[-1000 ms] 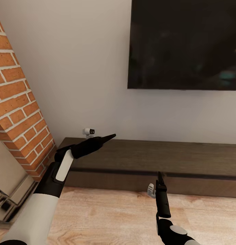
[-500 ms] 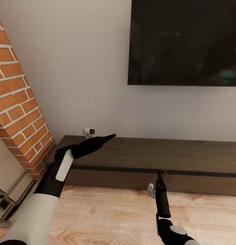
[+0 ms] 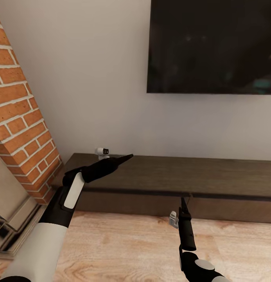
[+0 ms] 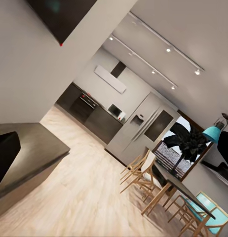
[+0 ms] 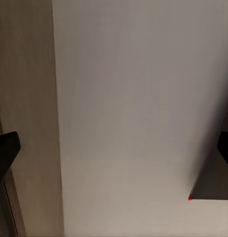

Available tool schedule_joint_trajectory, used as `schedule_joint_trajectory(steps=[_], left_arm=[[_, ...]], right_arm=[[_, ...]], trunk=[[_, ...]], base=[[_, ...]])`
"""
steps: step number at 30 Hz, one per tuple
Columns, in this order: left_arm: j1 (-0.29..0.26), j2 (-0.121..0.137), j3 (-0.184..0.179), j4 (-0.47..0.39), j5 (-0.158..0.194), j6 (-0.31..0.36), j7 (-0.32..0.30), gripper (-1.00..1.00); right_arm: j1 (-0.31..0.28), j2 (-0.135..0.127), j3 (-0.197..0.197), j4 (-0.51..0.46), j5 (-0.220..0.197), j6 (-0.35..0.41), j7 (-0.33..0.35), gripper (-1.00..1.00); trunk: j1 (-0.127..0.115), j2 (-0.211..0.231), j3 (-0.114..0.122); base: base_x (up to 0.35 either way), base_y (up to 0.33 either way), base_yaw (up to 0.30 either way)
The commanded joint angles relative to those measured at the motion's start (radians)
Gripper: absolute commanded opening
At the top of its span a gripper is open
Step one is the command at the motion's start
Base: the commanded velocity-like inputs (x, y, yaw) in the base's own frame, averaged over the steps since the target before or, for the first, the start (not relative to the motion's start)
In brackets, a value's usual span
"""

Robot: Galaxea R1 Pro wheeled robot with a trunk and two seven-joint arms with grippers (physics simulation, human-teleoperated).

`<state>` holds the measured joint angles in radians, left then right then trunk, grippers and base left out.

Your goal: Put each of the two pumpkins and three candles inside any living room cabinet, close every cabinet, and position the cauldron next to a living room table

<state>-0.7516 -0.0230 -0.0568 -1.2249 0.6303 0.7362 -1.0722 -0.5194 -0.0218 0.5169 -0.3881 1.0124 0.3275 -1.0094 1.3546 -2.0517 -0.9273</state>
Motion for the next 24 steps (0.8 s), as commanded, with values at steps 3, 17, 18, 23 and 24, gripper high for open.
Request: schedule_joint_trajectory(steps=[3, 17, 18, 23, 24], left_arm=[[0.000, 0.000, 0.000, 0.000, 0.000, 0.000, 0.000, 1.00], [0.000, 0.000, 0.000, 0.000, 0.000, 0.000, 0.000, 1.00], [0.000, 0.000, 0.000, 0.000, 0.000, 0.000, 0.000, 1.00], [0.000, -0.001, 0.000, 0.000, 0.000, 0.000, 0.000, 1.00], [0.000, -0.001, 0.000, 0.000, 0.000, 0.000, 0.000, 1.00]], right_arm=[[0.000, 0.000, 0.000, 0.000, 0.001, 0.000, 0.000, 1.00], [0.000, 0.000, 0.001, 0.000, -0.002, 0.001, 0.000, 1.00], [0.000, 0.000, 0.001, 0.000, -0.005, 0.001, 0.000, 1.00], [0.001, -0.001, 0.001, 0.000, -0.009, 0.001, 0.000, 1.00], [0.000, -0.001, 0.001, 0.000, -0.009, 0.001, 0.000, 1.00]], trunk=[[0.012, -0.021, -0.009], [0.065, -0.119, -0.053], [0.069, -0.126, -0.056], [0.088, -0.161, -0.072], [0.092, -0.168, -0.075]], base=[[0.000, 0.000, 0.000], [0.000, 0.000, 0.000], [0.000, 0.000, 0.000], [0.000, 0.000, 0.000], [0.000, 0.000, 0.000]])
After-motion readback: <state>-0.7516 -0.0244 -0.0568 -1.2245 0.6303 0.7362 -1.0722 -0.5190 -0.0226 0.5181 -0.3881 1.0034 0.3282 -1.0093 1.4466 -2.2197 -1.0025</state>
